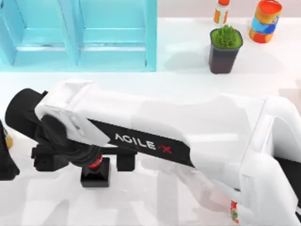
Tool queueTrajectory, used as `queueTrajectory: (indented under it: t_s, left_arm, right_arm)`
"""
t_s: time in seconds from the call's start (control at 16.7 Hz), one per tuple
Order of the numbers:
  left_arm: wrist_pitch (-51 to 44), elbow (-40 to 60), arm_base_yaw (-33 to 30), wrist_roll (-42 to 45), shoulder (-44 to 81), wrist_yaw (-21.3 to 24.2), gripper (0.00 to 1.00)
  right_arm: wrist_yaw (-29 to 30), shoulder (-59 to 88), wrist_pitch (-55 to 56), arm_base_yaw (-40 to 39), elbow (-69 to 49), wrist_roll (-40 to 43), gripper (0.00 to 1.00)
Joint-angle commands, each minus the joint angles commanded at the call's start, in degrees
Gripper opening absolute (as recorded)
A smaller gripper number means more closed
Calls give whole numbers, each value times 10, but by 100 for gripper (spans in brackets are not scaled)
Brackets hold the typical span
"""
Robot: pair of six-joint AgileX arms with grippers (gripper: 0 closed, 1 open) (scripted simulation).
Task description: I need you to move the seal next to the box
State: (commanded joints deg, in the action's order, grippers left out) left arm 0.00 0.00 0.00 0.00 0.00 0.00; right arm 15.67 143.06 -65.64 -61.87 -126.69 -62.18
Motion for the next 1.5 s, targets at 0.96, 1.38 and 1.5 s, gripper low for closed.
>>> queueTrajectory:
  t_s: [0.96, 1.38, 1.5]
  left_arm:
    - [0, 0, 0, 0, 0, 0, 100]
    - [0, 0, 0, 0, 0, 0, 100]
    - [0, 0, 0, 0, 0, 0, 100]
  right_arm:
    - [0, 0, 13, 1, 12, 2, 17]
    - [0, 0, 13, 1, 12, 2, 0]
    - [0, 0, 13, 1, 12, 2, 0]
